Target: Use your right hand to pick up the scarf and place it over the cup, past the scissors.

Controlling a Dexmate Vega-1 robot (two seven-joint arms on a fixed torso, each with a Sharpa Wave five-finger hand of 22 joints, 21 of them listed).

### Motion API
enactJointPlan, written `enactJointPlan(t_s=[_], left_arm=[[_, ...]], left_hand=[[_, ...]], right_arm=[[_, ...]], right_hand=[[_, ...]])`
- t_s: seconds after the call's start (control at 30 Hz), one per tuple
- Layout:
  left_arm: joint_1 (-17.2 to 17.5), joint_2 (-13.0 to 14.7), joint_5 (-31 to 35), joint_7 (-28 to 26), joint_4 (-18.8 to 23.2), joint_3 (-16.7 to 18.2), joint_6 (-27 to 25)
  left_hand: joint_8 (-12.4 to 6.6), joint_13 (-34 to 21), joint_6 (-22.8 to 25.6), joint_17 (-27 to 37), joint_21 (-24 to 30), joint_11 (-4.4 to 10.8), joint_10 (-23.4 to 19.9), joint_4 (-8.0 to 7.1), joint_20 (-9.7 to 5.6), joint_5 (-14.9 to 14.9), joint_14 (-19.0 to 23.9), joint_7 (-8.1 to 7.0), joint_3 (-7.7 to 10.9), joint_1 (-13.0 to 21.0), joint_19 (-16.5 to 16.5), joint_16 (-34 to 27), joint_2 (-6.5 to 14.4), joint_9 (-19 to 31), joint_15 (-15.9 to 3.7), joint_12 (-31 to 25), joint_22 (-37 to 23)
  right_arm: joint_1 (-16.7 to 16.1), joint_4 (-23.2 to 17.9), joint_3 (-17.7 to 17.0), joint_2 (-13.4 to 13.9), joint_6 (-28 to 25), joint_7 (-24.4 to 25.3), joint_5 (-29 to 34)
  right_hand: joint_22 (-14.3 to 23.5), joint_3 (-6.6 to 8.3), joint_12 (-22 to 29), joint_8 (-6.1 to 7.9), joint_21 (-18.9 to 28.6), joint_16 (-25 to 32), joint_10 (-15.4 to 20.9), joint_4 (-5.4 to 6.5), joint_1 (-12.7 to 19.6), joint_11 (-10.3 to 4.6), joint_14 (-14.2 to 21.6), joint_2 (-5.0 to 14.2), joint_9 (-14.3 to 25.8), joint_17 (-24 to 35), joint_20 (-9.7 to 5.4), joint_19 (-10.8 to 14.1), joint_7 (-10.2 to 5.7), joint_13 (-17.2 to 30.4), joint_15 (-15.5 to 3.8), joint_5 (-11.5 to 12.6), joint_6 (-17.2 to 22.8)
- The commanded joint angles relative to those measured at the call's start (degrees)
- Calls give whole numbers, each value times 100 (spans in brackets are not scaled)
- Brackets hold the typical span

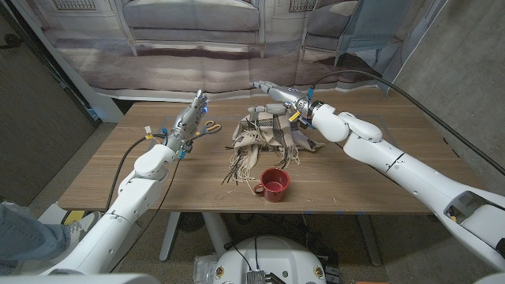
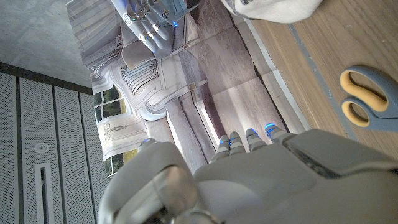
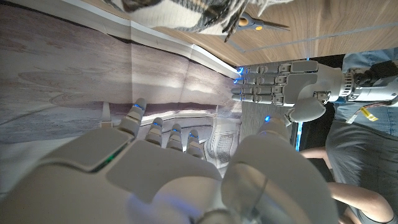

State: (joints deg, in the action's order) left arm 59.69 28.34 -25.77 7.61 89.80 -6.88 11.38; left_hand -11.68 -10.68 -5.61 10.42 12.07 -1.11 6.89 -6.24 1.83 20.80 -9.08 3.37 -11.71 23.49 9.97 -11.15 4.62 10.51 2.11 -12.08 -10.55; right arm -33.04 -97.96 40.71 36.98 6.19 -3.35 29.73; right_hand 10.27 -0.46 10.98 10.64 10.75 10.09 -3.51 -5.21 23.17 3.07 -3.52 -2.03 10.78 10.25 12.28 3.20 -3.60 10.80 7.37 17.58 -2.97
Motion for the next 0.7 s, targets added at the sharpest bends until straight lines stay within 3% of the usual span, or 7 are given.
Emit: enactJointPlan(t_s=[0.03, 0.33, 0.7], left_arm=[[86, 32, 12, -47, 97, 18, -12], [119, 18, 0, -78, 122, 17, -4], [133, 17, 5, -97, 130, 9, 12]], left_hand=[[6, -18, 18, 18, -7, -22, -25, 11, 22, 20, 11, 13, -55, 43, 267, 17, 5, 27, 0, 6, -5], [11, -18, 16, 18, -10, -23, -25, 11, 22, 20, 14, 8, -68, 47, 268, 18, 10, 27, 5, 9, -5], [14, -18, 18, 18, -10, -30, -34, 10, 19, 21, 14, 9, -84, 53, 262, 20, 16, 27, 15, 9, -5]], right_arm=[[36, -138, 77, 41, -245, -219, 187], [88, -241, 163, 49, -507, -385, 422], [68, -325, 201, 30, -781, -446, 552]], right_hand=[[7, -43, 11, 54, -32, 6, -34, -33, -11, -6, -42, -79, 19, 25, 12, -73, -22, 14, 23, 37, 49], [7, -113, 2, -8, -25, 12, -145, -33, -47, 26, -115, -164, 17, 26, 12, -136, 87, 13, 46, 107, -149], [11, -151, 12, -1, 3, 30, -173, -33, -65, 51, -114, -207, 16, 26, 11, -105, 94, 13, 89, 144, -178]])
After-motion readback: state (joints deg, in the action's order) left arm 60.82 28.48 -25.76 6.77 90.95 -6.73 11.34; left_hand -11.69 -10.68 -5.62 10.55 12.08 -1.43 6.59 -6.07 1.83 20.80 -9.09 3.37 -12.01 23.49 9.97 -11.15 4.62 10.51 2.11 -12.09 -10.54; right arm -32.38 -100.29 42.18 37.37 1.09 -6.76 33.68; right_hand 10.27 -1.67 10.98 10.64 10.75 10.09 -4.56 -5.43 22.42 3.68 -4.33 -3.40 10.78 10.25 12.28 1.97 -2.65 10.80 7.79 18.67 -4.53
